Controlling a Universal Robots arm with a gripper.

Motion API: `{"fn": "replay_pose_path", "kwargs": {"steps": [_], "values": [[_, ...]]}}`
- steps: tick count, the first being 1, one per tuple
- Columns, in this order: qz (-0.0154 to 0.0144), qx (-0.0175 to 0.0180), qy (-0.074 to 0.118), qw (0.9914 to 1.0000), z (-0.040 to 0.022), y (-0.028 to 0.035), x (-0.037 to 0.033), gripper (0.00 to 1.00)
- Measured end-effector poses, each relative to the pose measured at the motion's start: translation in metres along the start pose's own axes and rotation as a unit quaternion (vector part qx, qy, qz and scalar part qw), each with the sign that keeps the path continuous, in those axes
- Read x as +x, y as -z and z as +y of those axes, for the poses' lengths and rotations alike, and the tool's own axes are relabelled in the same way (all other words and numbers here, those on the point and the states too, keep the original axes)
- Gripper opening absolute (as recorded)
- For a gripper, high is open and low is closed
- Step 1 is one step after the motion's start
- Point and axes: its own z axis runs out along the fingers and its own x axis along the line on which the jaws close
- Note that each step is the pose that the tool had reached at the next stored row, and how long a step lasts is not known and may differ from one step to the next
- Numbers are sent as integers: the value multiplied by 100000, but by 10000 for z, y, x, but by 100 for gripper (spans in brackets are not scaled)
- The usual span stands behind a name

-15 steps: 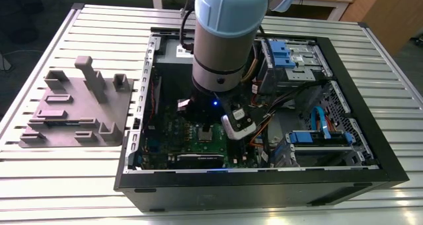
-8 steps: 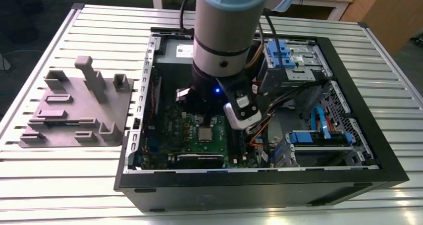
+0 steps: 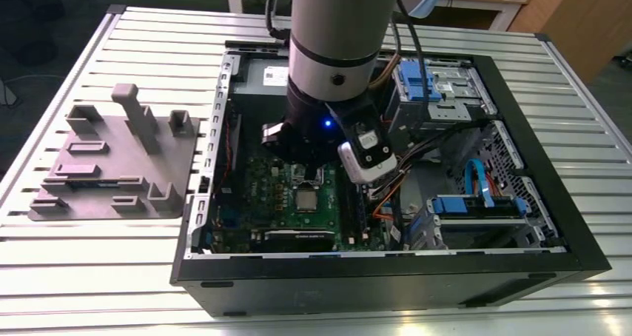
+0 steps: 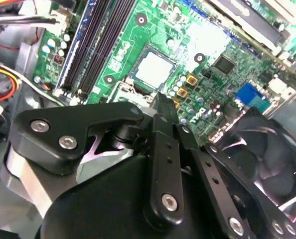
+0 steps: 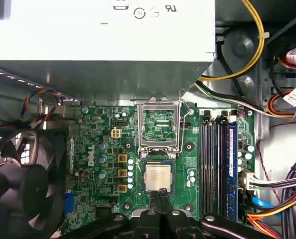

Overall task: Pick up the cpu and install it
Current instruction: 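Close the cpu cover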

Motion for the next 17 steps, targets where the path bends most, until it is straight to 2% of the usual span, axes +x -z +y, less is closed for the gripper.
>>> {"fn": "replay_pose_path", "kwargs": {"steps": [2, 4, 7, 9, 13, 15, 17], "values": [[91, 55, 1839, 99983, 0, -4, 0, 10], [184, 106, 3725, 99930, -1, -8, -1, 10], [313, 174, 6415, 99793, -1, -17, -1, 10], [402, 223, 8202, 99662, -2, -26, -1, 10], [583, 322, 11835, 99295, -3, -45, -1, 10], [668, 369, 13622, 99065, -3, -55, -2, 10], [761, 420, 15478, 98791, -4, -64, -2, 10]]}}
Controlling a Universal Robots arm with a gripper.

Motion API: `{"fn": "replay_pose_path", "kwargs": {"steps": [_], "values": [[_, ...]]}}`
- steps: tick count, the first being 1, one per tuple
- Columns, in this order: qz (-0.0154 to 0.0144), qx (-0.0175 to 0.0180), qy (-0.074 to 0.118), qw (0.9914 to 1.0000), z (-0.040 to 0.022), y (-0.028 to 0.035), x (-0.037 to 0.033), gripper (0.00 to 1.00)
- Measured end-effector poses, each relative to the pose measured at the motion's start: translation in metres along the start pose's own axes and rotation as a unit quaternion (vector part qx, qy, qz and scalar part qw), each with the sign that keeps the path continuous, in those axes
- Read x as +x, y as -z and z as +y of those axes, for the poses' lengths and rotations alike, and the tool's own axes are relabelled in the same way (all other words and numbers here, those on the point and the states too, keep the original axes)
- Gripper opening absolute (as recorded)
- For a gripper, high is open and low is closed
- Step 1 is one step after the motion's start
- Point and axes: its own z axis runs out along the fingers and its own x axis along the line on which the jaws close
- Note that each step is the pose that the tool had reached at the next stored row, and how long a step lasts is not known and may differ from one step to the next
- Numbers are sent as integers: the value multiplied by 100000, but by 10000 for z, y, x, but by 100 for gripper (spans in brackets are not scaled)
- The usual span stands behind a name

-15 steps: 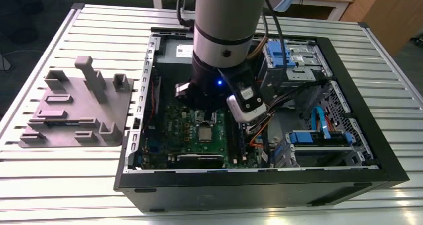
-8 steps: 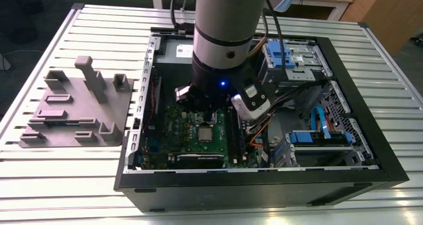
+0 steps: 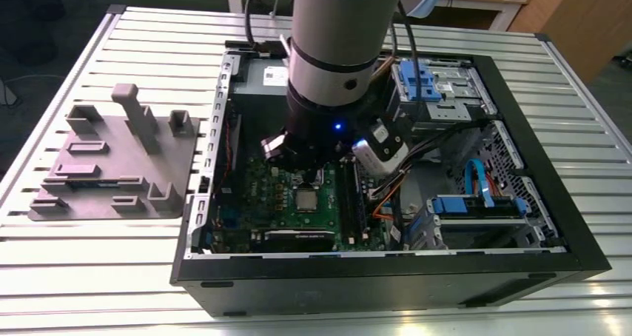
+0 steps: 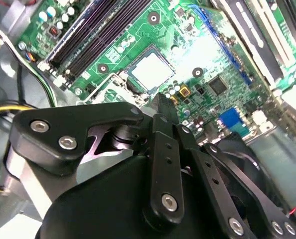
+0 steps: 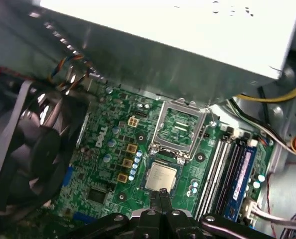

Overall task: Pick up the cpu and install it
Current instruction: 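Close the cpu cover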

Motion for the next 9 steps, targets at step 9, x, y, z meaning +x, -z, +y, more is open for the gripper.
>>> {"fn": "replay_pose_path", "kwargs": {"steps": [9], "values": [[442, 238, 9020, 99591, -2, -42, -1, 10]]}}
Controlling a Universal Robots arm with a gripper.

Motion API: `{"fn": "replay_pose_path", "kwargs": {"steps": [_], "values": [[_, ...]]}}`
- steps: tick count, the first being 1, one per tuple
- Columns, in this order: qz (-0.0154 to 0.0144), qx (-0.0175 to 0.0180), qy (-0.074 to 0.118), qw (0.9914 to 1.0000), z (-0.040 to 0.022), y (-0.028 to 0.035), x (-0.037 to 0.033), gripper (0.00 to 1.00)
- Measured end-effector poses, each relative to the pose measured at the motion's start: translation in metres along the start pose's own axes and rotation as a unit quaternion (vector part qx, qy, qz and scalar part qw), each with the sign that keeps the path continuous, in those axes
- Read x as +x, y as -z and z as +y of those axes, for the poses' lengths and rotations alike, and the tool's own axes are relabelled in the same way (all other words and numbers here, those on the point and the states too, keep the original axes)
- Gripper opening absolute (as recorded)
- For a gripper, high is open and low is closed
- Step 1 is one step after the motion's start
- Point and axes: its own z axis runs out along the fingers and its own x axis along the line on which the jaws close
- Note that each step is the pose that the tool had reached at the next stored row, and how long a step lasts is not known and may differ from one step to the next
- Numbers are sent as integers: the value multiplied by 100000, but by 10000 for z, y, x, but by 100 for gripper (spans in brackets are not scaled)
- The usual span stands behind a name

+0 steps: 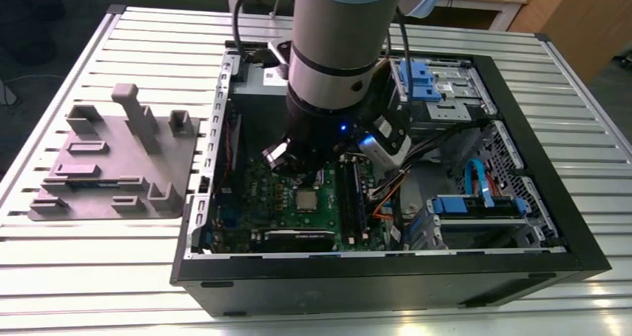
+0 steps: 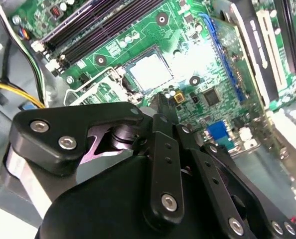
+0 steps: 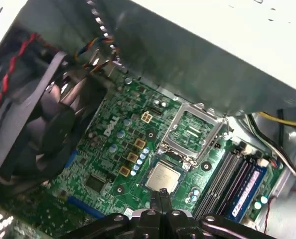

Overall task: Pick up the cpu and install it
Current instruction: 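Close the cpu cover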

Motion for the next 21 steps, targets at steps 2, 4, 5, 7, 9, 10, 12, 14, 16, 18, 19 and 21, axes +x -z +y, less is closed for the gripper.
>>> {"fn": "replay_pose_path", "kwargs": {"steps": [2, 4, 5, 7, 9, 10, 12, 14, 16, 18, 19, 21], "values": [[25, -67, 1562, 99988, -1, -4, 0, 10], [-1198, -2180, 2364, 99941, -3, -7, -5, 10], [-1647, -2952, 2544, 99910, -4, -6, -7, 10], [-2536, -4499, 2889, 99825, -6, -7, -10, 10], [-3205, -5686, 3369, 99730, -8, -9, -14, 10], [-3296, -5912, 3781, 99699, -9, -14, -15, 10], [-3180, -5981, 5218, 99634, -9, -26, -16, 10], [-2976, -5994, 7002, 99530, -10, -41, -16, 10], [-2761, -6001, 8867, 99387, -11, -55, -17, 10], [-2567, -6011, 10651, 99216, -12, -67, -17, 10], [-2475, -6011, 11410, 99134, -12, -70, -18, 10], [-2409, -6011, 11995, 99067, -24, -78, -39, 10]]}}
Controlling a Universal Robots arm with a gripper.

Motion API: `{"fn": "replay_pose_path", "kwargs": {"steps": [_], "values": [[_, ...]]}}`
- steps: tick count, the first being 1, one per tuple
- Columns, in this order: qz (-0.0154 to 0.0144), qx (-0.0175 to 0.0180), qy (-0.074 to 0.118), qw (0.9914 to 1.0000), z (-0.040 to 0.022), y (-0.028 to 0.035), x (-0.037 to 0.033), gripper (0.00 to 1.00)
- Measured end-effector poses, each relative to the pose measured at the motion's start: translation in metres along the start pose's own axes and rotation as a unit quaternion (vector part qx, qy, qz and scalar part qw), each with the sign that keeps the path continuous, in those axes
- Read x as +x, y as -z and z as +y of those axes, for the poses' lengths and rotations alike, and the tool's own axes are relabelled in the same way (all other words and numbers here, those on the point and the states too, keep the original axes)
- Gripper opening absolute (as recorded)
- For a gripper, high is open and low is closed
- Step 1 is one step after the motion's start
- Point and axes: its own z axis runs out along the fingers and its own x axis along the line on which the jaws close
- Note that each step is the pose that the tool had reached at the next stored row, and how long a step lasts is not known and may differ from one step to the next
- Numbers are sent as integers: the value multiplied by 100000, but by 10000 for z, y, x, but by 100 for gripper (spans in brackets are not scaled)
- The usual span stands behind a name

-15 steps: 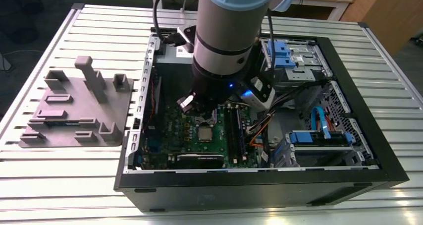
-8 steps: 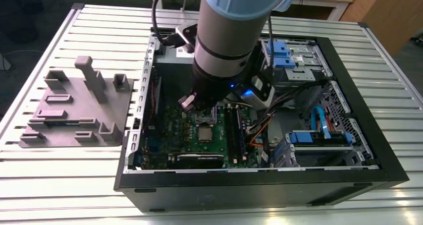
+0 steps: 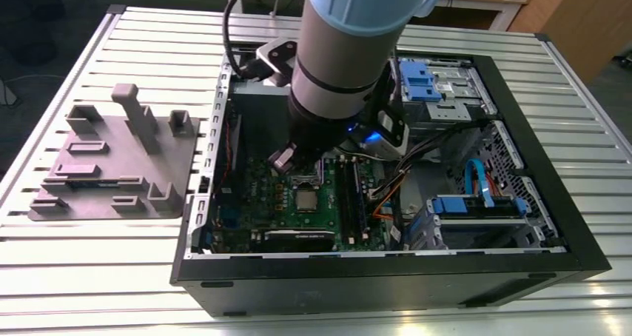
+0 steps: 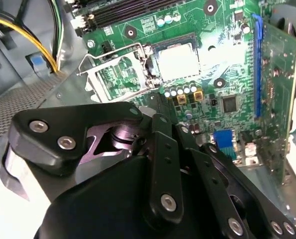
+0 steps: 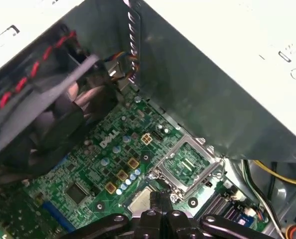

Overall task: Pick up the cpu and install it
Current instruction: 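Close the cpu cover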

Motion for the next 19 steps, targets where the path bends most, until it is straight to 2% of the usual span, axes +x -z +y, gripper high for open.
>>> {"fn": "replay_pose_path", "kwargs": {"steps": [7, 10, 13, 15, 16, 17, 19], "values": [[51, -25, 362, 99999, -93, -17, -105, 10], [467, -141, 2785, 99960, -95, -27, -105, 10], [870, -276, 5265, 99857, -97, -37, -105, 10], [950, -385, 6121, 99807, -106, -40, -112, 10], [789, -574, 6303, 99796, -115, -42, -121, 10], [464, -901, 6455, 99786, -122, -45, -129, 10], [-458, -1817, 6710, 99757, -135, -46, -144, 10]]}}
